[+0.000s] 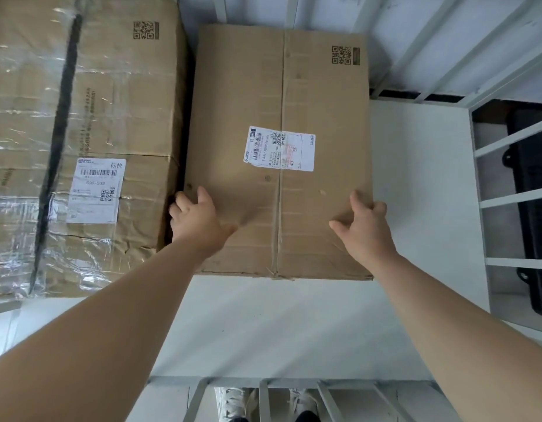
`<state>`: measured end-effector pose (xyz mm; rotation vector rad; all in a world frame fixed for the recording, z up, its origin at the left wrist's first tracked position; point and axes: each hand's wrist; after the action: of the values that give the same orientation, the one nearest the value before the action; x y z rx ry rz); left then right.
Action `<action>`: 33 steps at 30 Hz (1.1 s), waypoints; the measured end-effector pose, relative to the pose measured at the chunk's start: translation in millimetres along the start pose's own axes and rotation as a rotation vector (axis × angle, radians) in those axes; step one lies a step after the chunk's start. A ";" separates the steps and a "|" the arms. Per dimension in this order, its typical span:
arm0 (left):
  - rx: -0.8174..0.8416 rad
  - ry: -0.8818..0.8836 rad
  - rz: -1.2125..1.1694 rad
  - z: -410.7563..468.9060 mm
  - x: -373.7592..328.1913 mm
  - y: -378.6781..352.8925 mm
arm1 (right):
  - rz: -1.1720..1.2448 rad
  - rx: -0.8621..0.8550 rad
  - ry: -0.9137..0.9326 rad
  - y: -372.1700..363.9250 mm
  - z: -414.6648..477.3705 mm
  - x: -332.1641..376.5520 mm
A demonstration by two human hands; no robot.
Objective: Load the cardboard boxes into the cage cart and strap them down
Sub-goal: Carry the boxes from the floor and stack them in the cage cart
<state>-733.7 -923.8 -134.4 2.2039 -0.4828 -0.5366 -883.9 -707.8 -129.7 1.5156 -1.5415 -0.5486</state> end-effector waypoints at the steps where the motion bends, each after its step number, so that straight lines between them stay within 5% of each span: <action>1: -0.012 0.000 0.012 0.9 -0.5 -3.6 | 0.001 0.001 -0.007 -1.8 2.1 -1.4; 9: -0.030 0.014 0.071 -1.5 -9.5 -9.5 | -0.065 0.021 0.001 -4.9 6.9 -4.9; 14: -0.145 -0.199 0.153 -20.6 -16.3 19.6 | -0.233 -0.120 0.175 21.4 0.2 4.7; 28: -0.457 -0.545 0.161 -181.2 -133.0 208.7 | -0.211 -0.330 0.446 260.1 -131.9 48.9; 33: -0.482 -0.676 0.164 -256.5 -173.4 263.6 | -0.198 -0.440 0.394 331.8 -217.5 34.1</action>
<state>-787.9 -839.0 259.6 1.4760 -0.7780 -1.1779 -888.8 -630.8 261.0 1.3380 -0.9048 -0.6122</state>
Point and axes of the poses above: each hand's wrist, its own z-axis towards the middle knuckle, its own y-axis out of the back of the hand, x = y × z, and after that the axes turned 5 degrees about -y, right-handed
